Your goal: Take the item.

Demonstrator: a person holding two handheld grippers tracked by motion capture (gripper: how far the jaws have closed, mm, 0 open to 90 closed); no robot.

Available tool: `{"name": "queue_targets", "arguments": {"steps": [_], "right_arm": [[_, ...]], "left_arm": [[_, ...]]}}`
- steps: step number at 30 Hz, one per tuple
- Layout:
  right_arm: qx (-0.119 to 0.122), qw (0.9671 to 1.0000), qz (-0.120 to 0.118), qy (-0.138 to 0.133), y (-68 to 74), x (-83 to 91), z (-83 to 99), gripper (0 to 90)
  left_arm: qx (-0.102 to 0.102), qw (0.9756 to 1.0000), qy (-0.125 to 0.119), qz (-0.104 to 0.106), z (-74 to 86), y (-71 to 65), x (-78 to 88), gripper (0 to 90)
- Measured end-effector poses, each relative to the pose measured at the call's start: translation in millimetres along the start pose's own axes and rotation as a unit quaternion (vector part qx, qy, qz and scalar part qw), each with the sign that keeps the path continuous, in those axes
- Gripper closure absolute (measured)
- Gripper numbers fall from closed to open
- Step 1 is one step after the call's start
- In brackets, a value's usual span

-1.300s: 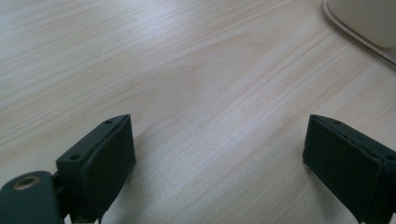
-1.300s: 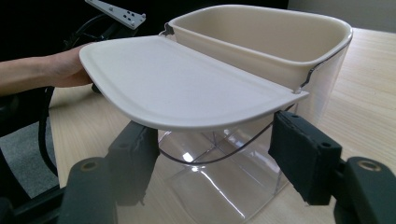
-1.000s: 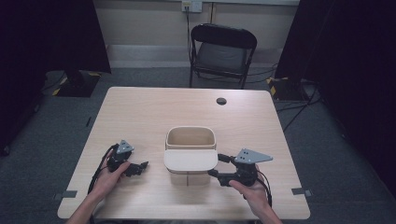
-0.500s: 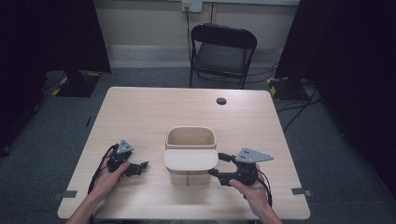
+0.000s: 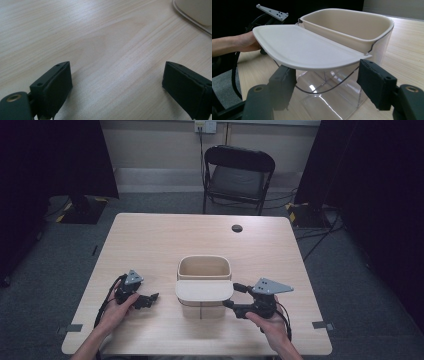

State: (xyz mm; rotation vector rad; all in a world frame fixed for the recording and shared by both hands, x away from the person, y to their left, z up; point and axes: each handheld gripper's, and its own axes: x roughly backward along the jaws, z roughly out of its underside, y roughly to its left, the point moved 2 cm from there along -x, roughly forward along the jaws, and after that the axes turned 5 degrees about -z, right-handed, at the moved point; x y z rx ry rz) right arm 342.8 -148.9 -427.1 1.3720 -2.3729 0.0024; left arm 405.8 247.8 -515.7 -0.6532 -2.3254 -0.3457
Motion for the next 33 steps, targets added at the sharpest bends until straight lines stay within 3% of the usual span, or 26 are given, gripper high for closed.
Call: {"name": "queue_targets", "arguments": {"steps": [33], "right_arm": [[0.008, 1.0000, -0.002, -0.006, 0.9, 2.5, -13.4, 31.6]], "left_arm": [[0.004, 1.0000, -0.002, 0.000, 0.0, -0.6, -0.2, 8.5]]}}
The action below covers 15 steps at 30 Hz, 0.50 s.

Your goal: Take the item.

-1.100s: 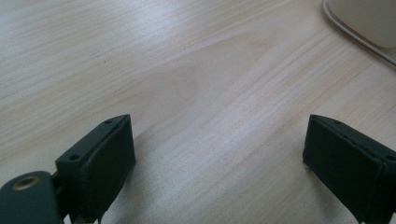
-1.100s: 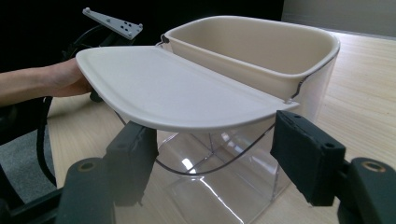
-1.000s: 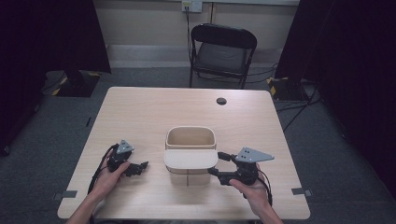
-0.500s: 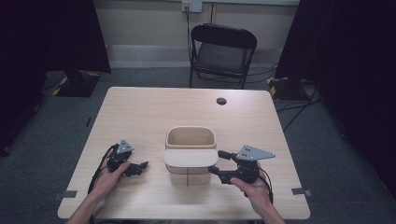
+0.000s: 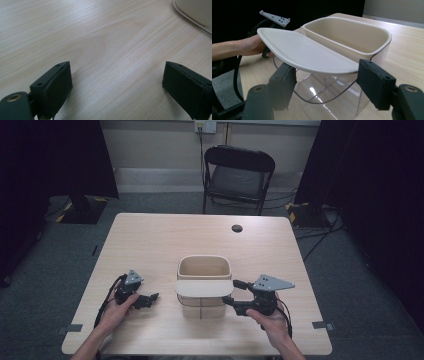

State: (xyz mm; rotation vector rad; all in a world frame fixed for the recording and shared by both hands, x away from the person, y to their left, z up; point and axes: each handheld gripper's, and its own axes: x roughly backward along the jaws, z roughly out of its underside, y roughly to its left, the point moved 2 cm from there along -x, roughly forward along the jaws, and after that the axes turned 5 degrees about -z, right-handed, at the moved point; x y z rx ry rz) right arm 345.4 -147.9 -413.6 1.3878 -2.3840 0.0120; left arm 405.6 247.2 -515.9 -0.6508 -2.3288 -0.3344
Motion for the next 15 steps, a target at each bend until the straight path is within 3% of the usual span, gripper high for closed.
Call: {"name": "queue_targets", "arguments": {"steps": [15], "right_arm": [[-0.001, 1.0000, 0.001, -0.008, -2.3, -1.5, -7.7, 30.9]], "left_arm": [[-0.003, 1.0000, 0.002, 0.000, 0.0, 0.4, 0.2, 8.4]]}}
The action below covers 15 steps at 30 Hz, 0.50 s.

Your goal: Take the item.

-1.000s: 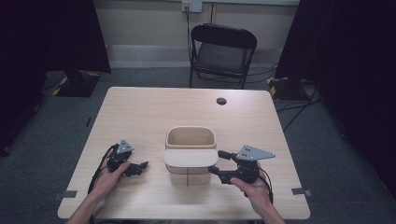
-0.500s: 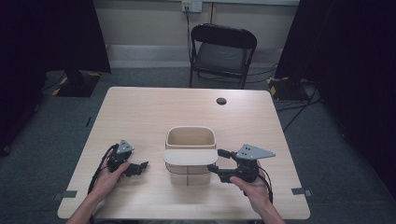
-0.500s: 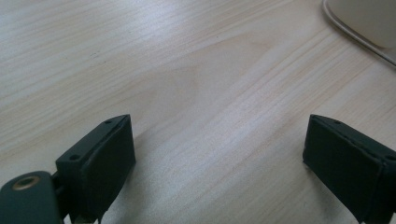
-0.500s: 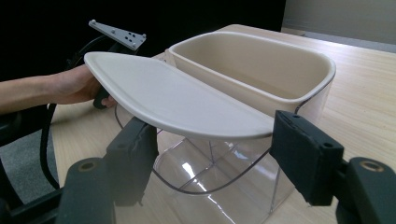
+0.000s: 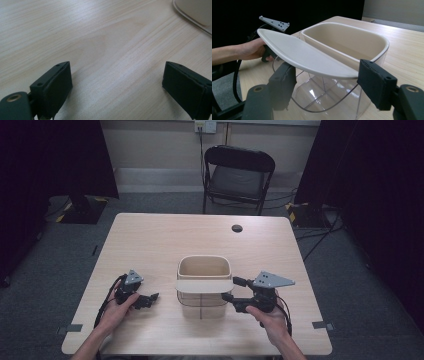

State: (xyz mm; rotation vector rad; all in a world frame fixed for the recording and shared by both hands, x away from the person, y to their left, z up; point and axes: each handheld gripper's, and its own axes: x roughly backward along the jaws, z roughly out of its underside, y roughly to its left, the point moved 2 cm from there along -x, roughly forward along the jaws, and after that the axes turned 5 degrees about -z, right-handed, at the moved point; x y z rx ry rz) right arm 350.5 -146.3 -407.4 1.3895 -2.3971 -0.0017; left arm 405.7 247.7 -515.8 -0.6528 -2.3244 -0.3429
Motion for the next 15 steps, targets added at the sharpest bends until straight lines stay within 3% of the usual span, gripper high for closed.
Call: {"name": "queue_targets", "arguments": {"steps": [15], "right_arm": [[0.003, 1.0000, -0.004, -0.003, 0.5, -3.2, -4.4, 29.6]], "left_arm": [[-0.001, 1.0000, 0.000, -0.001, -0.1, 0.2, 0.0, 8.5]]}}
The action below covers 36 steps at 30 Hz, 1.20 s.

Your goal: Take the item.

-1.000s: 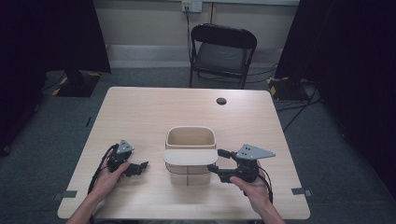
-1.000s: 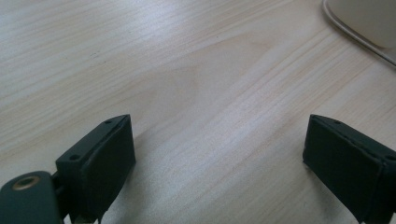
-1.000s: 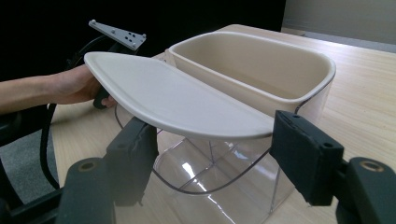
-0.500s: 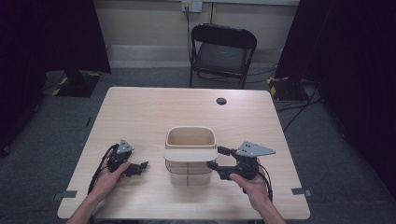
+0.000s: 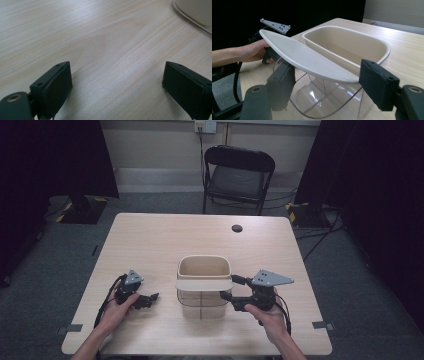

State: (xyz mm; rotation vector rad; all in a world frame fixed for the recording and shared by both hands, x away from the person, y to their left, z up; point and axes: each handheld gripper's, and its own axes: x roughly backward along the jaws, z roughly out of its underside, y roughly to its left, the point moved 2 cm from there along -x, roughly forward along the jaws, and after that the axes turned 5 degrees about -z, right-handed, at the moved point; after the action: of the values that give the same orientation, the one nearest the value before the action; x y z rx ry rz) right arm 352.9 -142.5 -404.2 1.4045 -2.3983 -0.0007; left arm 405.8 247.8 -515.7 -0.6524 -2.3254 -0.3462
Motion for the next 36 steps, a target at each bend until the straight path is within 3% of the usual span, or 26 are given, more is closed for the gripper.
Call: {"name": "queue_targets", "arguments": {"steps": [36], "right_arm": [[0.008, 0.9998, -0.015, -0.010, 2.8, -8.8, -16.5, 42.4]], "left_arm": [[0.000, 1.0000, 0.000, 0.000, 0.0, 0.0, 0.0, 8.5]]}}
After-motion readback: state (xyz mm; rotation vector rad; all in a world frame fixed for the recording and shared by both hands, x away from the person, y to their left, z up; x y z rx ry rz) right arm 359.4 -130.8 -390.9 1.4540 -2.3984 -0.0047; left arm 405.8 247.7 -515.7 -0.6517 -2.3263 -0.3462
